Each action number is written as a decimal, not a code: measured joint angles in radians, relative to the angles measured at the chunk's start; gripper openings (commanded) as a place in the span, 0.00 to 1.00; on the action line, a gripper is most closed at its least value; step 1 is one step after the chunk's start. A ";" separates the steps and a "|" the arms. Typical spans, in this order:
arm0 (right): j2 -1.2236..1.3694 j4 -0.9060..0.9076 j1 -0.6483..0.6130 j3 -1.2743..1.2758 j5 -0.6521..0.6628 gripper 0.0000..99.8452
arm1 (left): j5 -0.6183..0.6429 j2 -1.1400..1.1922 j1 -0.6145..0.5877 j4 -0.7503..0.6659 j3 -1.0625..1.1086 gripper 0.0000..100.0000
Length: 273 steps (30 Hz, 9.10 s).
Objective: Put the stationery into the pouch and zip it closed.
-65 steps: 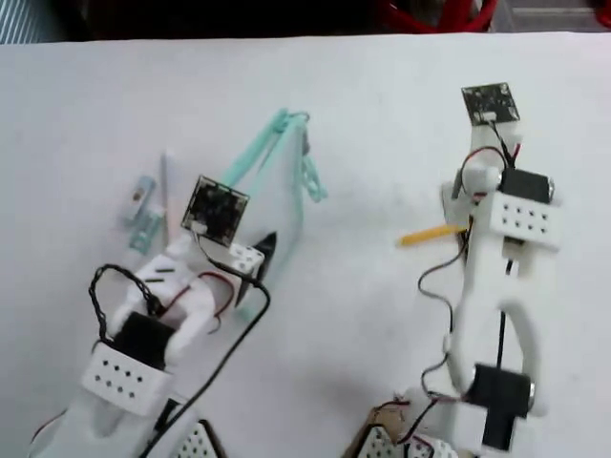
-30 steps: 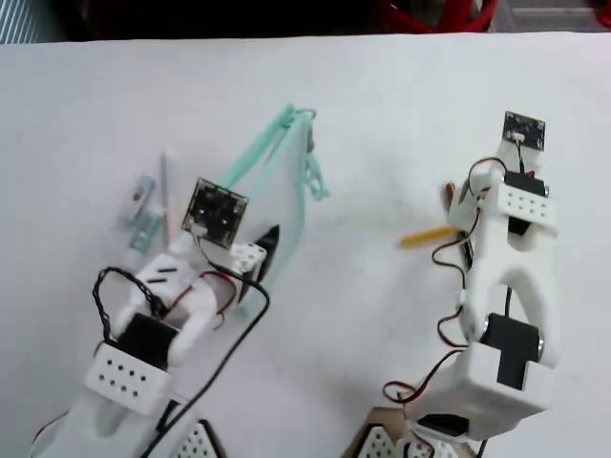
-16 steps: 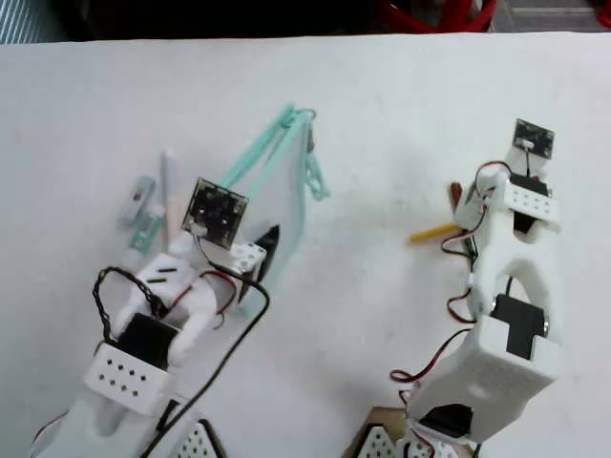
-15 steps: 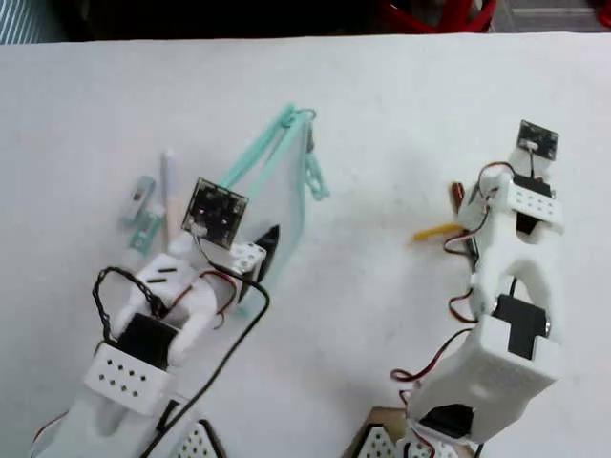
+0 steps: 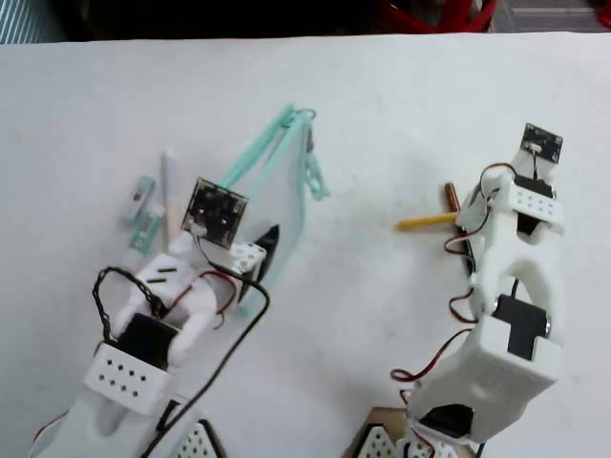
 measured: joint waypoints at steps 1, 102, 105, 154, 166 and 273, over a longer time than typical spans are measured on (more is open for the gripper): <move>-0.017 -0.012 -0.006 0.000 -0.009 0.22 | 0.000 0.000 0.000 0.000 0.000 0.17; 0.180 -0.003 0.011 -0.155 -0.048 0.06 | -0.063 -0.003 0.002 -0.115 0.072 0.17; 0.180 -0.003 0.009 -0.155 -0.048 0.04 | -0.063 -0.003 0.002 -0.115 0.072 0.17; -1.002 0.063 -0.842 -0.433 -0.021 0.02 | -0.066 -0.595 0.023 -0.046 0.361 0.17; -0.832 0.075 -0.996 -0.442 -0.021 0.02 | -0.068 -0.617 0.064 -0.046 0.373 0.17; 0.433 0.235 -0.127 -0.543 0.229 0.02 | -0.068 -0.631 0.071 0.011 0.371 0.17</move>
